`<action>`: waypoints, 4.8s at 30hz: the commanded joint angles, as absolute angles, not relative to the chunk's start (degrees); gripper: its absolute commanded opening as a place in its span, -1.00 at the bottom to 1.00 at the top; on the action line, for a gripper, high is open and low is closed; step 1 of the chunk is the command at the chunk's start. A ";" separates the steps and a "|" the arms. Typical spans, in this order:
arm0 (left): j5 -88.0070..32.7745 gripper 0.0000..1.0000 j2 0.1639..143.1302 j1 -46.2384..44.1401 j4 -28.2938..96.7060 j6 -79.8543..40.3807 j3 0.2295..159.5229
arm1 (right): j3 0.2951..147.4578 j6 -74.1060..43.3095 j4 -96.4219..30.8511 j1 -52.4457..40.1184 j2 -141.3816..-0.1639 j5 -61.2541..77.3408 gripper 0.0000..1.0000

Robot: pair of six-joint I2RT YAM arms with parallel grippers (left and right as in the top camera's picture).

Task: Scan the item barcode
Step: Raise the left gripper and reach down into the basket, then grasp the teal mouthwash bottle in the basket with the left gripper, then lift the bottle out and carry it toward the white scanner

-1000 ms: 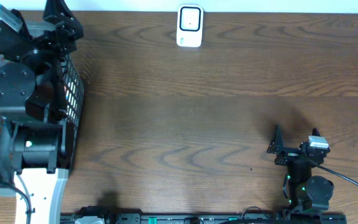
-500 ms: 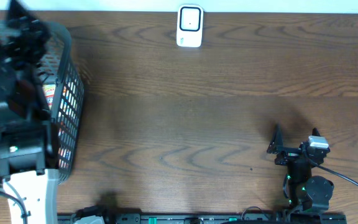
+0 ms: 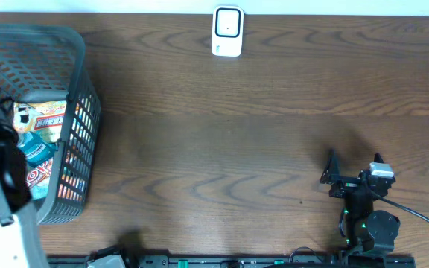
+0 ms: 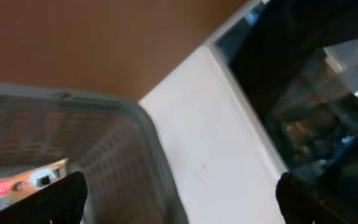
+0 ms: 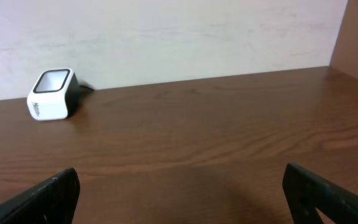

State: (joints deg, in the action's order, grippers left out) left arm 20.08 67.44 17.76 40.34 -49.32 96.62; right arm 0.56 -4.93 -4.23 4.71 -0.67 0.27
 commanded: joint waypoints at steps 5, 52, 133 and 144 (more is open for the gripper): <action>18.68 0.93 84.12 24.88 65.06 -62.50 112.75 | 0.30 -4.19 -4.27 4.93 -0.32 0.54 0.99; 16.19 0.94 101.80 29.54 74.30 -89.91 93.89 | 0.30 -4.19 -4.27 4.93 -0.32 0.54 0.99; -12.51 -0.77 96.16 -19.31 44.34 -46.92 93.34 | 0.30 -4.19 -4.27 4.93 -0.32 0.56 0.99; -19.49 -0.77 111.20 -24.80 31.35 -46.92 93.34 | 0.30 -4.19 -4.27 4.93 -0.32 0.54 0.98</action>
State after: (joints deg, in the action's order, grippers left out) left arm -16.56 110.69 -24.23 33.76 -47.72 91.88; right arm 0.56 -4.93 -4.23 4.71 -0.67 0.30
